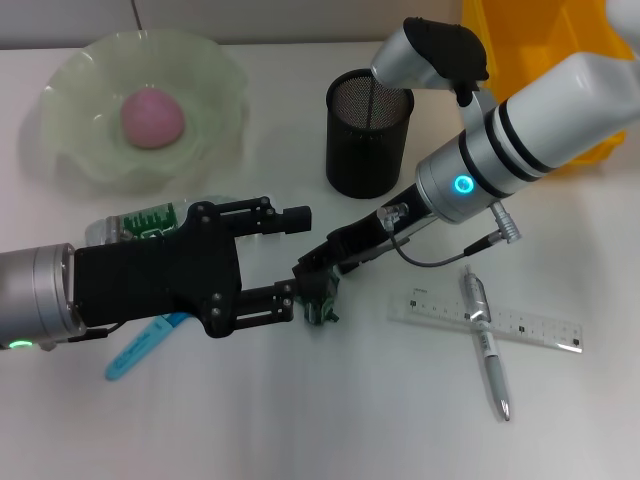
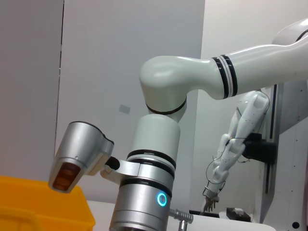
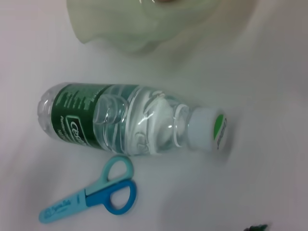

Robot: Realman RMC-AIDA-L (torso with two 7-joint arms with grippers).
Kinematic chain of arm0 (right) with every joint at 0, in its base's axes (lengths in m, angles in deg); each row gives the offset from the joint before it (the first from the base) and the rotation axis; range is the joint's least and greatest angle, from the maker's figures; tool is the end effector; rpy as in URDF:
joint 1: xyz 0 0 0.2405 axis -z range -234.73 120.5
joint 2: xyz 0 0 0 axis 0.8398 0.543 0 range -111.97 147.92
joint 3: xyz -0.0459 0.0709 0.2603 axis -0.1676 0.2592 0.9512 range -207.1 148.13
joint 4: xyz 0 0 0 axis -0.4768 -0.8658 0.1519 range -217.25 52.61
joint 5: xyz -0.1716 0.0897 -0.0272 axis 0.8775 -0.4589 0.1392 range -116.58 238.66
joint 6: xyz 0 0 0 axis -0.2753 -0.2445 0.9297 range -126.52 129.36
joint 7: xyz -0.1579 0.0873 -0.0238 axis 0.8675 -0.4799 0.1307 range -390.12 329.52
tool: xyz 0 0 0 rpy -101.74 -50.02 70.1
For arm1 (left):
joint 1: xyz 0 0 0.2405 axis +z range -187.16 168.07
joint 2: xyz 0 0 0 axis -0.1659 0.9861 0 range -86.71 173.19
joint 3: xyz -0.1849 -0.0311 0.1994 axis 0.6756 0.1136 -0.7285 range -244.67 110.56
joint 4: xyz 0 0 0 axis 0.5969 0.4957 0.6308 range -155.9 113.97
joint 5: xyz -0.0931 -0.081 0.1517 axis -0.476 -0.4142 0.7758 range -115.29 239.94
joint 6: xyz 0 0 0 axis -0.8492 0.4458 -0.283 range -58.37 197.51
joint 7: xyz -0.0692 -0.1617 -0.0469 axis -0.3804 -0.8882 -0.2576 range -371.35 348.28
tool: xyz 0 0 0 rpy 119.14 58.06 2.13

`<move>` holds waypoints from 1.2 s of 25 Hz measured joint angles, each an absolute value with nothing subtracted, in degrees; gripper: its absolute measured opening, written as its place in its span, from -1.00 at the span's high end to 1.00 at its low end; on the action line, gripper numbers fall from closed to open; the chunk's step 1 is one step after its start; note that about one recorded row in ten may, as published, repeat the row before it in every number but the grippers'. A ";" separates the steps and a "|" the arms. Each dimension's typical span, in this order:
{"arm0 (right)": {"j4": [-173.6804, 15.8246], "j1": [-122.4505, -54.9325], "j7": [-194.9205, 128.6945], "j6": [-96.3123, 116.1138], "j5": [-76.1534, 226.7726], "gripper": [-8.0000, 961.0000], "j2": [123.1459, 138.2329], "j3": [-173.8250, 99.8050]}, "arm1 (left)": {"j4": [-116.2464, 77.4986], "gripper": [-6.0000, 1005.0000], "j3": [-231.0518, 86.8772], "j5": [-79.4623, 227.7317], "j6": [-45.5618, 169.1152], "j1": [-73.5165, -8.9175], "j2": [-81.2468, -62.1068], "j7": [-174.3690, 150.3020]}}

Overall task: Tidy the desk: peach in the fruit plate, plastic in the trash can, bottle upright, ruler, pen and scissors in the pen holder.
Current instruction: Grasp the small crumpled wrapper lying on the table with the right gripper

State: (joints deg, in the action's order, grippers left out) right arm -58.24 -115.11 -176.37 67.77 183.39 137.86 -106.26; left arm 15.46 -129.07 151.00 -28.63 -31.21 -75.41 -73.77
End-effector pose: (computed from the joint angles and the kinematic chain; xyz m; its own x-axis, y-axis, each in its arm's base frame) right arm 0.1701 0.3845 -0.1494 0.5019 -0.8635 0.0492 -0.8553 -0.5040 -0.1198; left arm -0.2183 0.2765 -0.0517 0.7321 0.0803 0.6765 0.1776 -0.9812 -0.0757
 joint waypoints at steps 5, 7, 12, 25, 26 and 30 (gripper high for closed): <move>-58.28 -115.30 -176.37 67.85 183.38 -0.57 137.86 -106.33 | 15.35 -0.27 -129.13 151.00 -28.54 -31.29 -75.41 -73.69; -58.29 -115.36 -176.38 67.83 183.38 -0.57 137.86 -106.79 | 15.24 -0.27 -129.07 150.99 -28.53 -31.31 -75.44 -73.52; -58.33 -115.46 -176.40 67.85 183.34 -0.54 137.86 -107.66 | 14.08 -0.27 -128.95 150.85 -28.53 -31.44 -75.50 -71.84; -58.14 -115.38 -176.40 67.74 183.25 -0.19 137.86 -107.61 | 14.02 -0.27 -128.93 150.82 -28.51 -31.51 -75.50 -71.79; -58.12 -115.35 -176.41 67.73 183.23 -0.17 137.86 -107.61 | 14.01 -0.27 -128.93 150.83 -28.51 -31.52 -75.50 -71.79; -58.11 -115.35 -176.41 67.70 183.20 -0.07 137.86 -107.61 | 14.01 -0.27 -128.93 150.82 -28.51 -31.65 -75.50 -71.74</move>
